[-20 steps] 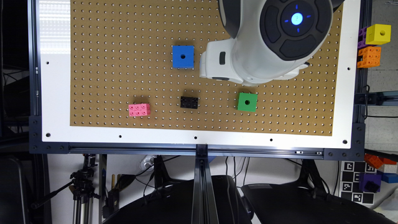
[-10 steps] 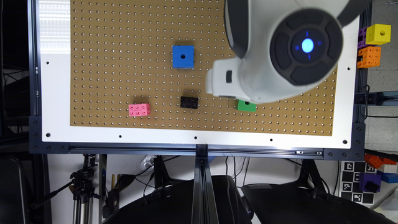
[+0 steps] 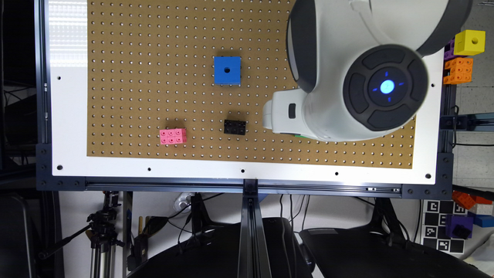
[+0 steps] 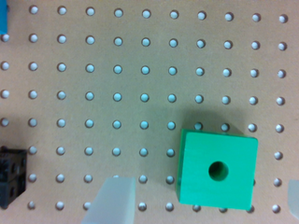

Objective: Pick up green block.

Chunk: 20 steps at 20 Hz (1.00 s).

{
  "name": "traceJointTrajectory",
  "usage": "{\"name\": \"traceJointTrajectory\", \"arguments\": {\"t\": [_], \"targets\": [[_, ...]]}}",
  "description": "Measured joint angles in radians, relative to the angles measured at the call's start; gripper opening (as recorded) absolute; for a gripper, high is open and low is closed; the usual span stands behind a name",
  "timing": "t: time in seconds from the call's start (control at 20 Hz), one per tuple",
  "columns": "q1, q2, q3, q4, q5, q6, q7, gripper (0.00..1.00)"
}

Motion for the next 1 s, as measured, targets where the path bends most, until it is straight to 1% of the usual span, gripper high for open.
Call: {"name": "traceJointTrajectory", "arguments": {"t": [0.1, 0.15, 0.25, 0.4, 0.5, 0.85, 1.0], "targets": [[0.0, 0.033, 0.001, 0.004, 0.0, 0.029, 0.0, 1.0], [0.001, 0.042, 0.002, 0.008, 0.0, 0.034, 0.0, 1.0], [0.001, 0.047, 0.006, 0.016, 0.0, 0.033, 0.001, 1.0], [0.001, 0.047, 0.018, 0.021, 0.0002, 0.033, 0.009, 1.0], [0.001, 0.047, 0.024, 0.022, 0.0002, 0.033, 0.014, 1.0], [0.001, 0.064, 0.025, 0.022, 0.0002, 0.036, 0.014, 1.0], [0.001, 0.087, 0.025, 0.023, 0.0002, 0.055, 0.014, 1.0]]}}
